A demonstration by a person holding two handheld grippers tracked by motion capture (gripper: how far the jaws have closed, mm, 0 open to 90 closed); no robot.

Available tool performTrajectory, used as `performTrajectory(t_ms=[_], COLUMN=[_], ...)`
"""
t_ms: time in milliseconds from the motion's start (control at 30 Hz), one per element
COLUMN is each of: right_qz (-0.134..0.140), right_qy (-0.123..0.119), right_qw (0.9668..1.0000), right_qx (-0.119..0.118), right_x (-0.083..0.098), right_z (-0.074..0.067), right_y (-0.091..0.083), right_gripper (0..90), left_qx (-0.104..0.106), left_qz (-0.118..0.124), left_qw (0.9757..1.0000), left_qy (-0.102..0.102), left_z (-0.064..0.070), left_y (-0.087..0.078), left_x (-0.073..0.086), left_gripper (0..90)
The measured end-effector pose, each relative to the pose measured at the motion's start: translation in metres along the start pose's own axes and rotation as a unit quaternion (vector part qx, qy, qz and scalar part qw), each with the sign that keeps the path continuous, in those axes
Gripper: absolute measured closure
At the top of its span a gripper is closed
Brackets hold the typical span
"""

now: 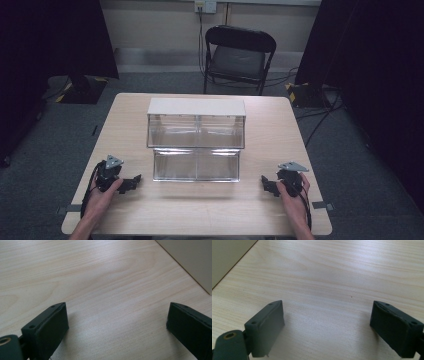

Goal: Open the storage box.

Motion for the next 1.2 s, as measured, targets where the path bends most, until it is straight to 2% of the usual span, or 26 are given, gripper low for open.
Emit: performTrajectory(t_ms=[133,300,367,500,533,667,833,967,1033,1200], right_qz=[0.000,0.000,0.000,0.000,0.000,0.000,0.000,0.000,0.000,0.000], right_qy=[0.000,0.000,0.000,0.000,0.000,0.000,0.000,-0.001,-0.001,0.000], right_qw=[1.0000,1.0000,1.0000,1.0000,1.0000,1.0000,1.0000,1.0000,1.0000,1.0000], right_qx=[0.000,0.000,0.000,0.000,0.000,0.000,0.000,0.000,0.000,0.000], right_x=[0.000,0.000,0.000,0.000,0.000,0.000,0.000,0.000,0.000,0.000], right_z=[0.000,0.000,0.000,0.000,0.000,0.000,0.000,0.000,0.000,0.000], right_y=[0.000,0.000,0.000,0.000,0.000,0.000,0.000,0.000,0.000,0.000], right_gripper=[11.2,11.2,11.2,11.2,11.2,11.2,11.1,11.1,11.1,11.1], left_qx=[0.000,-0.008,-0.001,0.005,0.008,0.015,0.024,0.040,0.047,0.066], left_qz=[0.002,0.008,0.010,0.009,0.014,0.014,0.030,0.050,0.069,0.071], left_qw=[1.0000,0.9999,0.9999,0.9999,0.9999,0.9997,0.9989,0.9973,0.9958,0.9939], left_qy=[0.000,-0.009,-0.011,-0.003,-0.006,0.012,0.028,0.038,0.037,0.051], left_z=[0.000,-0.002,-0.001,0.001,0.004,0.011,0.021,0.032,0.038,0.049], left_y=[-0.001,-0.004,-0.005,-0.007,-0.008,-0.011,-0.017,-0.026,-0.032,-0.037], left_x=[0.000,0.000,0.000,-0.001,-0.002,-0.004,-0.011,-0.017,-0.024,-0.027], left_gripper=[4.5,12.0,16.2,16.0,16.0,15.9,15.8,16.1,16.0,15.9])
Point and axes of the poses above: each handheld gripper's, and its own axes: y roughly forward along the jaws, x roughly out of its underside, z roughly to its right, the point moved 9 cm from there along y, roughly forward along the jaws, and after that the axes turned 4 degrees about x, right-handed, at the moved point
